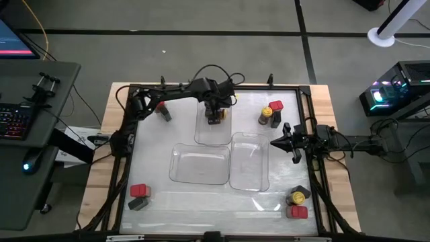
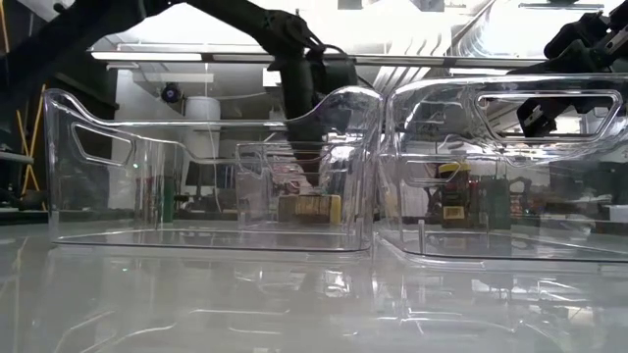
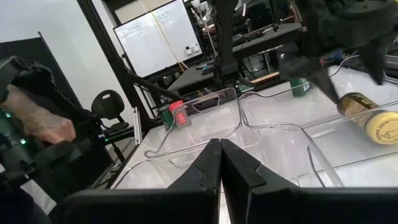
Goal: Sort spices by type
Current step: Put the top left yellow seasoning bottle into the top transparent bin
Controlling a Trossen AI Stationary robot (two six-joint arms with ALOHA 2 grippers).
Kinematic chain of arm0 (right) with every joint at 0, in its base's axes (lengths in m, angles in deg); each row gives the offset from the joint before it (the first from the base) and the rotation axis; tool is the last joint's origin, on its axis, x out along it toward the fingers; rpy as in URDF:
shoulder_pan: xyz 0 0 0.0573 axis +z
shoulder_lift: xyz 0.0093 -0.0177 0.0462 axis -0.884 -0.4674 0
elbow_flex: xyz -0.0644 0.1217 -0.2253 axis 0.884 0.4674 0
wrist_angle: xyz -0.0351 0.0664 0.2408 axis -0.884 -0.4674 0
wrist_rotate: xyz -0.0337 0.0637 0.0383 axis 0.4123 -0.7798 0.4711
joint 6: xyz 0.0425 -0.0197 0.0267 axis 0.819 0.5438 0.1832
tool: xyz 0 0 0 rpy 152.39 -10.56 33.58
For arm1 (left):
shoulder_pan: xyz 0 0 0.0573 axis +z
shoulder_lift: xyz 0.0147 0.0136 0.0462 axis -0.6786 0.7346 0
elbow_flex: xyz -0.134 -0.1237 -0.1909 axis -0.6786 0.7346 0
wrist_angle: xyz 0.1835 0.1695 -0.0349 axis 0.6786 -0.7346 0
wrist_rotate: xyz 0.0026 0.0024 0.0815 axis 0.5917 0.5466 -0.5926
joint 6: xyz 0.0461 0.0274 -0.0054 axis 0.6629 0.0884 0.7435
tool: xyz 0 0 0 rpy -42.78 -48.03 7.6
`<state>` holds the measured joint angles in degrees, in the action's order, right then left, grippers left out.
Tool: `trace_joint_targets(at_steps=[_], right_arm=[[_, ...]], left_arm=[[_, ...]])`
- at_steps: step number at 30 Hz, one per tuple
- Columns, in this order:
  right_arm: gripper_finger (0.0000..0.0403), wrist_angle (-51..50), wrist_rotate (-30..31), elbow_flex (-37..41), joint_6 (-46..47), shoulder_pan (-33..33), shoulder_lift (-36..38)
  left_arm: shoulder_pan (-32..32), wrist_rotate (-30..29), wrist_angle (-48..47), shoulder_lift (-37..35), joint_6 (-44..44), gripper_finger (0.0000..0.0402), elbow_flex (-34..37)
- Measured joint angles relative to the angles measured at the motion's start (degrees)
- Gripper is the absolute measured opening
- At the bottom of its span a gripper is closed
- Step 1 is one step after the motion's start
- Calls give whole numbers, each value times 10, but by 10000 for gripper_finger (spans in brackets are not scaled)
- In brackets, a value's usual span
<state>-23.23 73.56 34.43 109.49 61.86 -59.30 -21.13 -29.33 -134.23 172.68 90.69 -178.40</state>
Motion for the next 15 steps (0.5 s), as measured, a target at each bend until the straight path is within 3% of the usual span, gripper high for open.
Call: trace_joint_targets(at_steps=[7,15], right_arm=[[1,0,0,0,0,0,0],[1,0,0,0,0,0,0]], left_arm=[[0,-14,27,17,25,305,0],[0,16,25,35,25,305,1]])
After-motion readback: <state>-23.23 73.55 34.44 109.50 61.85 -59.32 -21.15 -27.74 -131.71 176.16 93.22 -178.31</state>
